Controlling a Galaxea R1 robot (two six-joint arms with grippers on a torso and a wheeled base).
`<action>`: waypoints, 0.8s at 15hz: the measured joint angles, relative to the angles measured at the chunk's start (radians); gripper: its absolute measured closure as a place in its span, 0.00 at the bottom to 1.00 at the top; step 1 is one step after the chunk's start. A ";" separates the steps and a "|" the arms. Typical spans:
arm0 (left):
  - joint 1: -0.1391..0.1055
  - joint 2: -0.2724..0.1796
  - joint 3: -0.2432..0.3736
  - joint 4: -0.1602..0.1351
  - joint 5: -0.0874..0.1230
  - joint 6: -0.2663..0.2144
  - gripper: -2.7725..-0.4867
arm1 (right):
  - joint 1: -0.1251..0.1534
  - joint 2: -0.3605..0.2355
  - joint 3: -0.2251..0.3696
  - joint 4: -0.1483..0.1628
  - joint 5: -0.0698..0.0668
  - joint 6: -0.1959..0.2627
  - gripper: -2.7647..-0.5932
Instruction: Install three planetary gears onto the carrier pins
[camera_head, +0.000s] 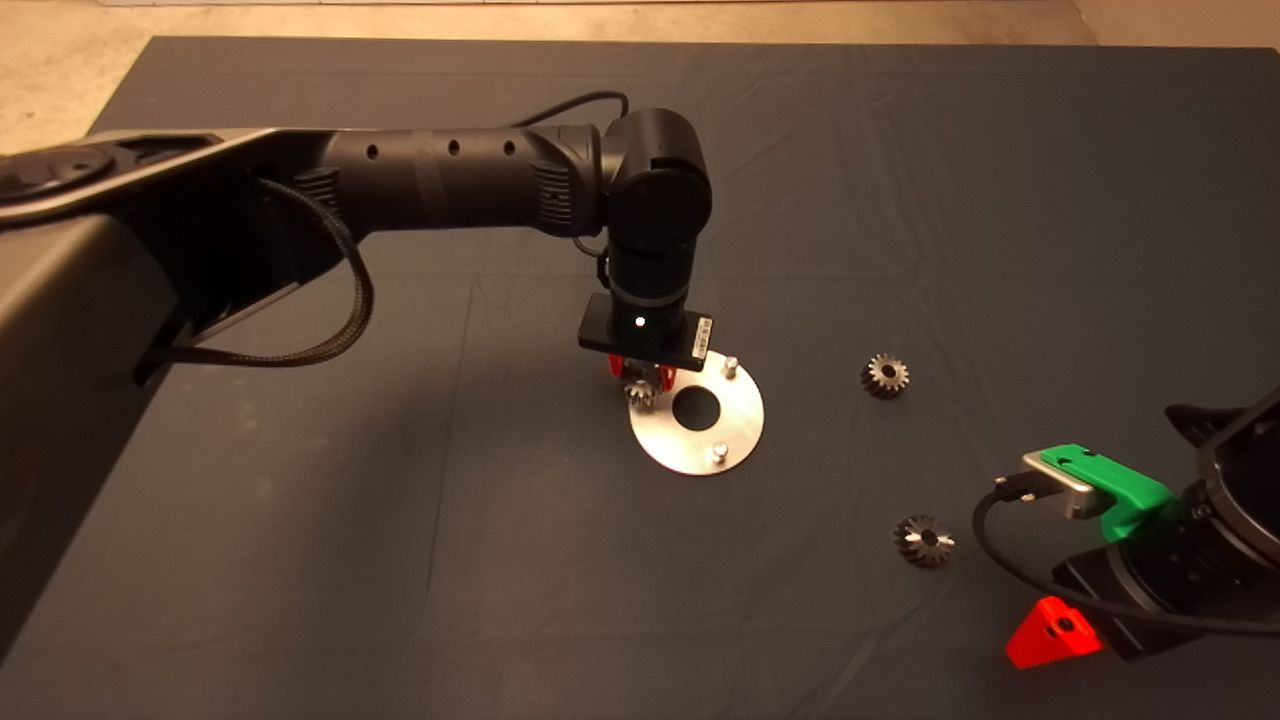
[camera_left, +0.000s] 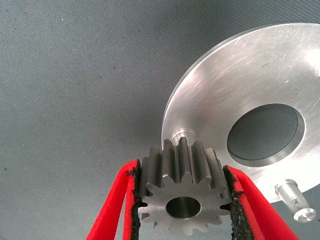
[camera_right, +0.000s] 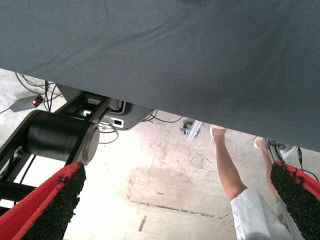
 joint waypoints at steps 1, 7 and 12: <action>0.000 0.000 0.000 0.000 0.000 0.000 0.81 | 0.000 0.000 0.000 0.000 0.000 0.000 0.01; 0.000 0.000 0.000 0.000 0.000 0.000 0.81 | 0.000 0.000 0.000 0.000 0.000 0.000 0.01; -0.001 0.000 0.000 0.000 0.000 0.000 0.81 | 0.000 0.000 0.000 0.000 0.000 0.000 0.01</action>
